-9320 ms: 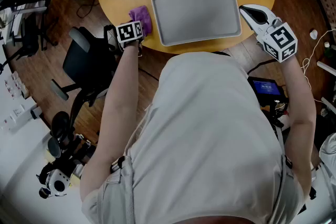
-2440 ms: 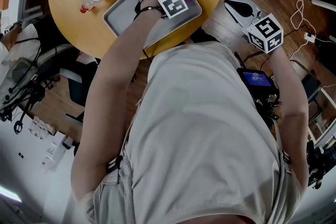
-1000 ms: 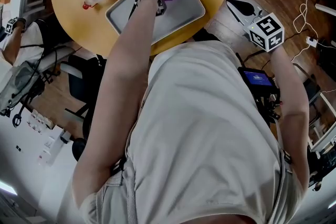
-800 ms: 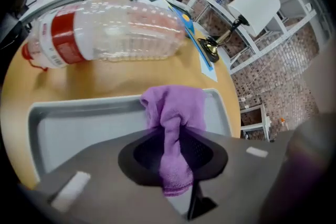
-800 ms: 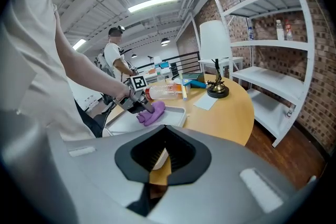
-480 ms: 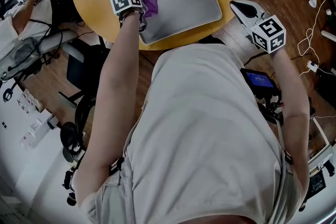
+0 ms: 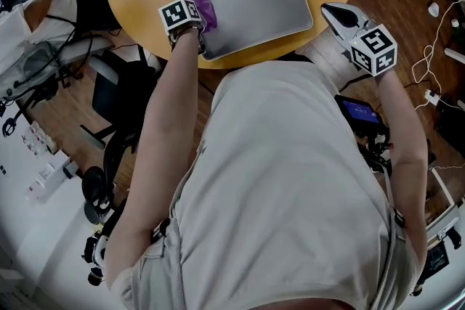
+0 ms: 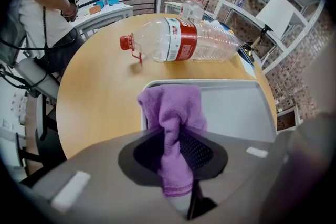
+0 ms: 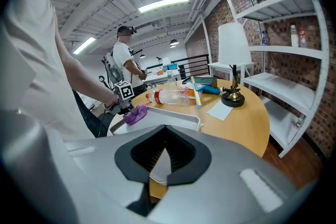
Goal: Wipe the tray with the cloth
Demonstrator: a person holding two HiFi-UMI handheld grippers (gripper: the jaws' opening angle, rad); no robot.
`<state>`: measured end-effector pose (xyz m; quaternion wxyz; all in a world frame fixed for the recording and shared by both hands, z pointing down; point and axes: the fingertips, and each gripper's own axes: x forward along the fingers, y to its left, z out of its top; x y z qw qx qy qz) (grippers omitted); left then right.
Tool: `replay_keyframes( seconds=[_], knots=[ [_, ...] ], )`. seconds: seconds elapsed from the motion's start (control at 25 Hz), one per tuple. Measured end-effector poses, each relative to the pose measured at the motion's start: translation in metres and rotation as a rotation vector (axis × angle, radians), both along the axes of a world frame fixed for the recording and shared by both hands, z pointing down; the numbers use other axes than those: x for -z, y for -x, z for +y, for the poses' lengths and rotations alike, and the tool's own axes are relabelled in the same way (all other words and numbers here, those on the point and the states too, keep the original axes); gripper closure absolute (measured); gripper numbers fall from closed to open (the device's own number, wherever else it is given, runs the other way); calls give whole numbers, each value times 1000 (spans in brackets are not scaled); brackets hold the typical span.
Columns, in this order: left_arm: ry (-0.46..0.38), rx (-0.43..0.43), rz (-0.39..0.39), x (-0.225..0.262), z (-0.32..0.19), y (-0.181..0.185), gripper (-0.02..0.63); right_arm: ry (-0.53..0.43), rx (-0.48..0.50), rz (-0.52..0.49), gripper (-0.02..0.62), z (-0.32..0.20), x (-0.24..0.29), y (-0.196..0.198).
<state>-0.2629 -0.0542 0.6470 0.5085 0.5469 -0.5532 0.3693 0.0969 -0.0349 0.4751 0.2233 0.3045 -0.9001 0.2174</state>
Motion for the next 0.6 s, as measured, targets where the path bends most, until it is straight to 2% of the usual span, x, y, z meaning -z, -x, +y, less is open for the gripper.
replay_keyframes(
  seconds=[0.24,0.48,0.6],
  knots=[
    [36,15,95,-1,27,-22,518,14,-2,-1,592,2,-5,0],
    [35,-75,80,1,31,-64,518,21,-9,-15,592,3,-7,0],
    [26,-99,107,1,25,-95,518,26,-23,-17,592,3,-9,-6]
  ],
)
